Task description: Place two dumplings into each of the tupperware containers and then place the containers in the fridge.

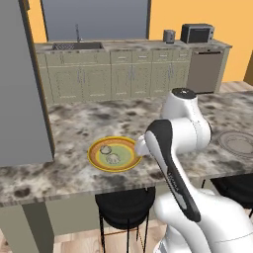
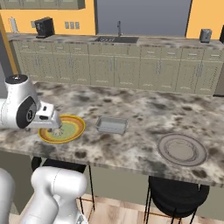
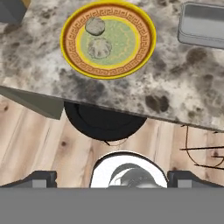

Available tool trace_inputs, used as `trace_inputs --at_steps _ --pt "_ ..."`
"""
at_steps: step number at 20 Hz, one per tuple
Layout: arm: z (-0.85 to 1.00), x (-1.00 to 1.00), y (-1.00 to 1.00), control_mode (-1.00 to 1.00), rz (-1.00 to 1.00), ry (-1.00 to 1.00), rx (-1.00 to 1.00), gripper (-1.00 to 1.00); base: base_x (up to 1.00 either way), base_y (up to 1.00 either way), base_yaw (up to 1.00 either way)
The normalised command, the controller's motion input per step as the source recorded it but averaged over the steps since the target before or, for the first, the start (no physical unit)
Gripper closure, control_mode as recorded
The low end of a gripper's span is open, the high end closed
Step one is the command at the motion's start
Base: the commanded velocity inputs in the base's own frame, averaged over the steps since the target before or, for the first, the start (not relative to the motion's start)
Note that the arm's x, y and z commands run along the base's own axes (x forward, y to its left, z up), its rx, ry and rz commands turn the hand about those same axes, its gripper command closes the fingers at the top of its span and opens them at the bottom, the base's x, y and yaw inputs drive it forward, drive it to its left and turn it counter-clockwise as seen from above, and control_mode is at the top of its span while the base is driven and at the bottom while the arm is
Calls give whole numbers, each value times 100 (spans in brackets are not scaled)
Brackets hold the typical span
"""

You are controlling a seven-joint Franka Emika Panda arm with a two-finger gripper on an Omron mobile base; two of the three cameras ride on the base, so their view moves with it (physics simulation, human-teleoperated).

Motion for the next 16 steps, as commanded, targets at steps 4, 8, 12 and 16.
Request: trace_inputs --at_steps 4,8,12,16 --pt "-59 59 41 -100 10 0 0 -100 0 0 0" --pt "-39 75 9 -100 0 0 0 -100 0 0 0" --pt "-61 60 39 -100 0 0 0 -100 0 0 0" --pt "-37 52 29 -100 0 7 0 -100 0 0 0"
